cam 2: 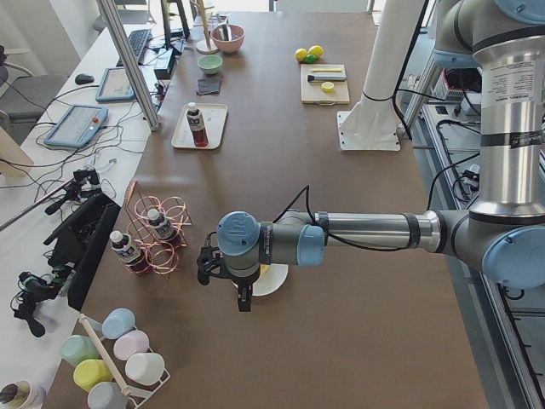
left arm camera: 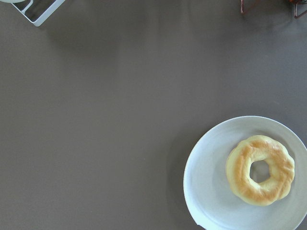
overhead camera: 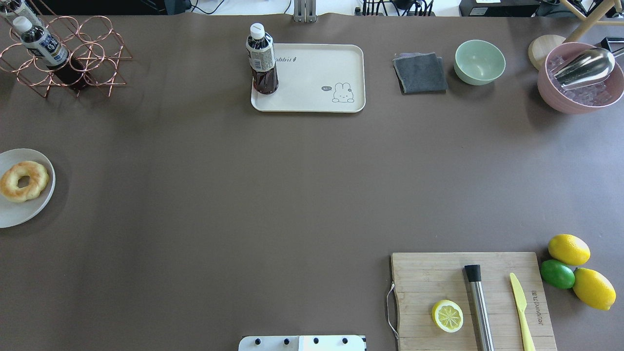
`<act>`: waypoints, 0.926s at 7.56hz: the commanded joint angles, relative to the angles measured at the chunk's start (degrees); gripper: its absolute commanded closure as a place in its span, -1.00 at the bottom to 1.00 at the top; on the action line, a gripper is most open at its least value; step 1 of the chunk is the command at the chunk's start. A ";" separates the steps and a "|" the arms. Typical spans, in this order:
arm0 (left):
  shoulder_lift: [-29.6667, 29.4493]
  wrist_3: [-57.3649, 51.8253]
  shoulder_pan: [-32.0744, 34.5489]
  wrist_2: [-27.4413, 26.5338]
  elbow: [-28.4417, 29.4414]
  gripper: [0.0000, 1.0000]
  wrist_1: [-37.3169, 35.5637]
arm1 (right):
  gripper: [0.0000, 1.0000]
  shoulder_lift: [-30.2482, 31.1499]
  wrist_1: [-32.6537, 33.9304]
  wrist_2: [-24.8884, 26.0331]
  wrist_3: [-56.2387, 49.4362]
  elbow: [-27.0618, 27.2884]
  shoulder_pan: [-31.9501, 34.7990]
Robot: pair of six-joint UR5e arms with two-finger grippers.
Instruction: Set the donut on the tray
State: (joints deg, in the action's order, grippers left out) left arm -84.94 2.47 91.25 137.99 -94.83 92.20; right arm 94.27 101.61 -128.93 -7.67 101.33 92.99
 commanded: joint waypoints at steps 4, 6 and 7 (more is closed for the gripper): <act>1.97 -0.01 -0.02 -0.18 -2.21 -0.98 0.97 | -1.00 0.03 -0.01 0.00 0.03 0.01 0.00; 1.45 0.08 -0.02 -0.53 -3.95 -0.98 1.14 | -1.00 -0.05 -0.01 0.09 0.03 0.01 0.09; 1.53 0.43 0.07 -0.18 -4.75 -0.98 1.32 | -1.00 0.03 -0.01 0.09 0.03 -0.08 0.09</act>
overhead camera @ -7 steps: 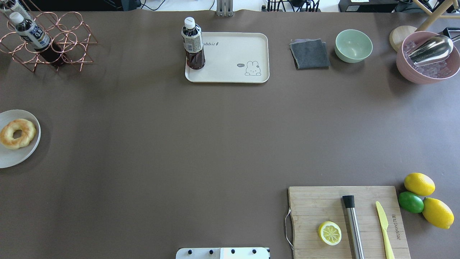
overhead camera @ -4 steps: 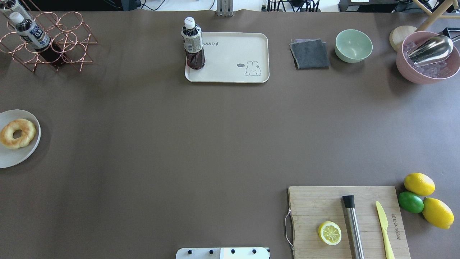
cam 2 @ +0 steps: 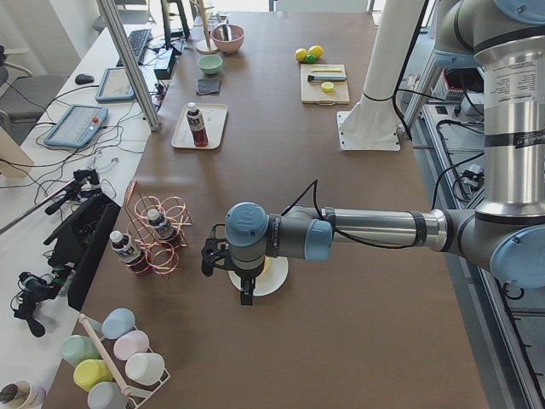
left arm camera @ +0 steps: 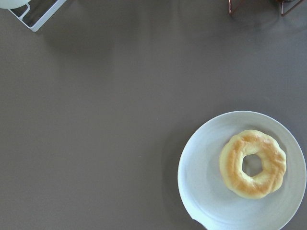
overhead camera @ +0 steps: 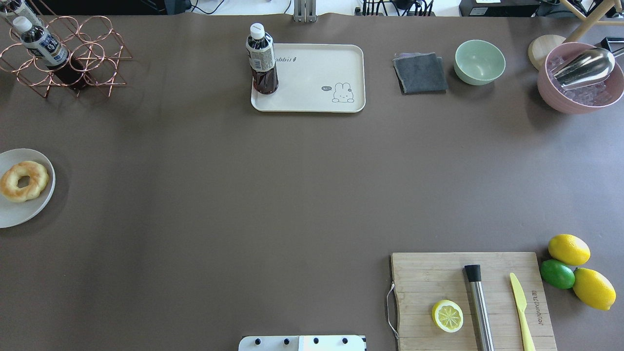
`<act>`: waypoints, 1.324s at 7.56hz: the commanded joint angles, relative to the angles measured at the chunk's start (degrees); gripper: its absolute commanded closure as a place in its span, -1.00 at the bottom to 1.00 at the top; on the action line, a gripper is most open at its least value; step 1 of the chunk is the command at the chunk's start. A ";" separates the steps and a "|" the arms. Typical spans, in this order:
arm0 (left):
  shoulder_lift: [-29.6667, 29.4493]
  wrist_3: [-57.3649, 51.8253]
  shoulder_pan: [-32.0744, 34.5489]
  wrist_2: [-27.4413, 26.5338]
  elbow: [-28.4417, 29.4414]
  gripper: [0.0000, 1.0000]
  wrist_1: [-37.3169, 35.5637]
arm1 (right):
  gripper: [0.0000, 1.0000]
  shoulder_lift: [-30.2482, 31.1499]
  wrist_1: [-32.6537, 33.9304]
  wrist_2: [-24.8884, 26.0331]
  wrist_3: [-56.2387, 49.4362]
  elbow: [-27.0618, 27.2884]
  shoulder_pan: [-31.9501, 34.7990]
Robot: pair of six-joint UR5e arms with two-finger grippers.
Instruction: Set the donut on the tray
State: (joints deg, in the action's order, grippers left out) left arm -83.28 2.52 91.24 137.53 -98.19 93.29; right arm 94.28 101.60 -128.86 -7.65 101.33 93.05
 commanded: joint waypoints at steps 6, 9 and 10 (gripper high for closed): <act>-1.54 1.17 -0.10 6.87 8.53 -0.98 16.87 | -1.00 0.12 0.09 -0.07 -0.09 -0.26 0.29; -4.60 9.06 -2.19 6.96 11.35 -0.98 21.58 | -1.00 0.12 0.09 -0.07 0.00 -0.08 0.46; -3.39 3.86 -2.38 6.96 12.40 -0.98 25.67 | -1.00 0.12 0.09 -0.07 0.00 -0.17 0.46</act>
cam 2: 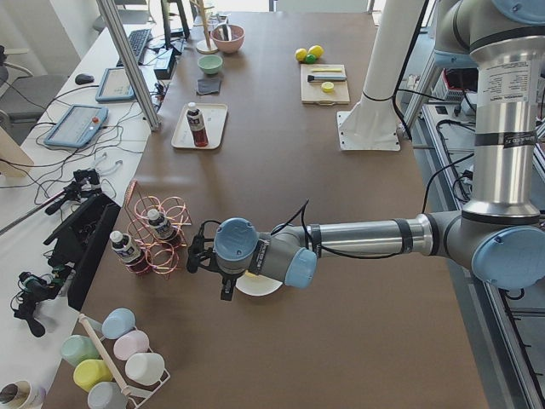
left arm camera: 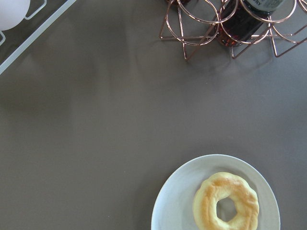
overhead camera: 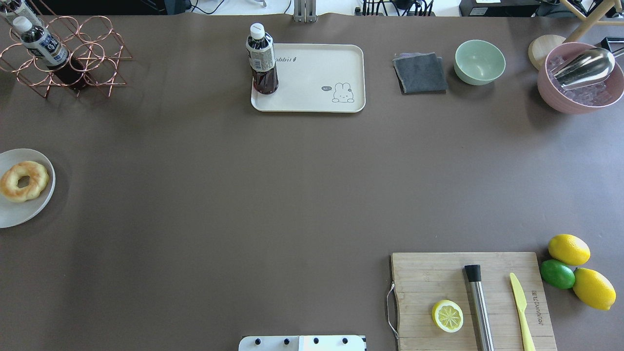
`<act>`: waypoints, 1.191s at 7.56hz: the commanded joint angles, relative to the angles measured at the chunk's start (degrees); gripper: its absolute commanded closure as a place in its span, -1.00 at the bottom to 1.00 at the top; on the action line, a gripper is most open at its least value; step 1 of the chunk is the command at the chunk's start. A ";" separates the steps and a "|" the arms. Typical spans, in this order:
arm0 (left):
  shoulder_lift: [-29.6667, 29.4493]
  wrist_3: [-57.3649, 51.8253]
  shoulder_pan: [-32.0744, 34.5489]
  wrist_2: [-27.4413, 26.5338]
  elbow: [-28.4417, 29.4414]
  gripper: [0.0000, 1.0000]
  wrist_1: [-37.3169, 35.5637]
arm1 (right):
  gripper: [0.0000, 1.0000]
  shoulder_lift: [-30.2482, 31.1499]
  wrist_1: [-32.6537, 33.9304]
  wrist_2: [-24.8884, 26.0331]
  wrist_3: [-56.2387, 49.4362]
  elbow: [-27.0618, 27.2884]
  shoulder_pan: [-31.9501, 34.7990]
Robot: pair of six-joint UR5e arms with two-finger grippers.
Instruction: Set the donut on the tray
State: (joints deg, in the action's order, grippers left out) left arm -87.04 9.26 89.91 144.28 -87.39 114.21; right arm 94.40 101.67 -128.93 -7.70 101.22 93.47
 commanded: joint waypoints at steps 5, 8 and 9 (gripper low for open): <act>-6.82 3.31 -9.11 3.04 12.65 -1.00 13.48 | -1.00 0.00 -0.07 -1.93 0.14 -0.14 0.05; -5.34 3.57 -15.11 -8.93 14.60 -0.96 14.71 | -1.00 0.26 -0.07 -1.93 0.14 0.03 0.05; -3.24 3.57 -15.46 -8.58 16.88 -0.96 19.94 | -1.00 0.26 -0.07 -2.02 0.05 0.03 0.05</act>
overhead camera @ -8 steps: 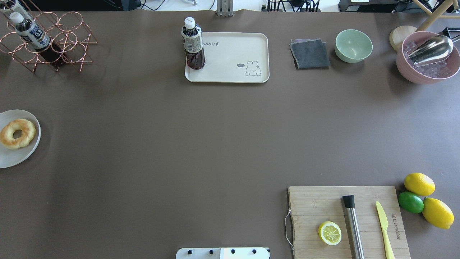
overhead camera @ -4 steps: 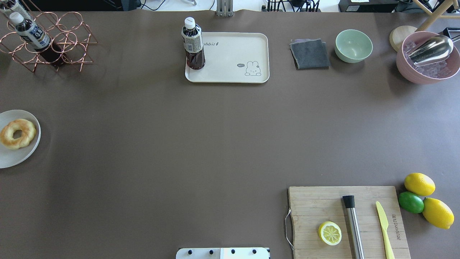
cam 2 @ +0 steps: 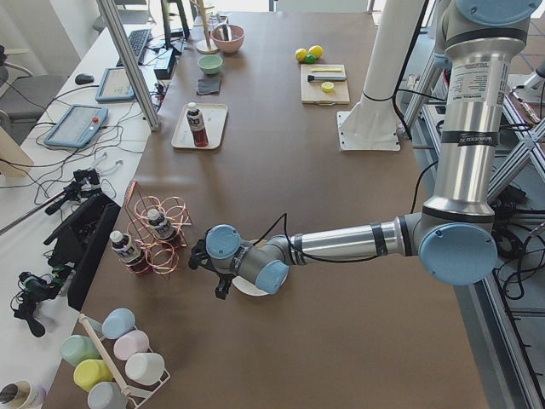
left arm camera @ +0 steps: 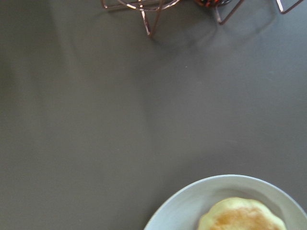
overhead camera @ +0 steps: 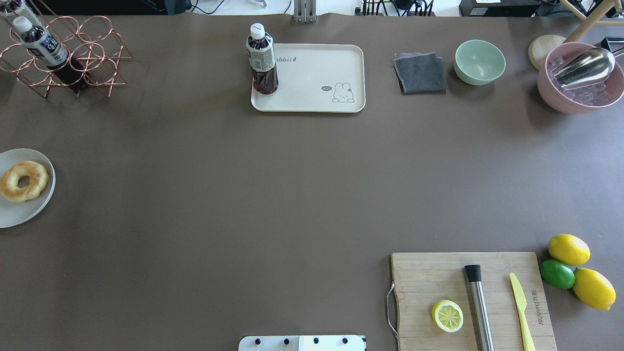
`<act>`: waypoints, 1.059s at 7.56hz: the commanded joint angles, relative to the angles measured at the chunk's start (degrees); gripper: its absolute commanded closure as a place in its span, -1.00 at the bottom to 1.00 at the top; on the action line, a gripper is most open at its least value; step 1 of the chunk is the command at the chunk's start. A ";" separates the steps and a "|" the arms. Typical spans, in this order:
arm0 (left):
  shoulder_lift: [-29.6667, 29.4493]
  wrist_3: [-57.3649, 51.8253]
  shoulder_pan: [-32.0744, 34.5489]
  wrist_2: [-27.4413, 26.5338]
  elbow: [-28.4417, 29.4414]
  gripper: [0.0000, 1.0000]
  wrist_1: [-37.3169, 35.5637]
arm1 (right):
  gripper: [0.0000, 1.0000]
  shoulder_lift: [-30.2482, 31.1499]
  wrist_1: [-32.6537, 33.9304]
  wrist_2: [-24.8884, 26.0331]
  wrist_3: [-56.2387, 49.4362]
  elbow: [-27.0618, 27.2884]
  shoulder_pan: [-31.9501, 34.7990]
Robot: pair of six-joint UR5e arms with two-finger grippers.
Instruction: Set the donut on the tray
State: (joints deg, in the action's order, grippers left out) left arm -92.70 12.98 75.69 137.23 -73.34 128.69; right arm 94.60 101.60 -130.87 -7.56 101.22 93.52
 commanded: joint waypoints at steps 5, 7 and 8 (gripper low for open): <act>4.28 0.20 -2.83 7.25 6.63 0.26 12.20 | -1.00 -0.03 0.00 -0.09 0.00 0.03 -0.09; 4.28 0.12 -2.83 7.26 6.72 0.89 12.20 | -1.00 -0.03 0.00 -0.09 0.00 0.03 0.00; 4.28 0.03 -2.83 7.18 7.33 0.97 12.29 | -1.00 -0.03 0.00 -0.09 0.00 0.03 -0.09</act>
State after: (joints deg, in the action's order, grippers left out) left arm -88.42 13.13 72.87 144.32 -66.65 140.86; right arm 94.57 101.60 -130.96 -7.59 101.23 93.49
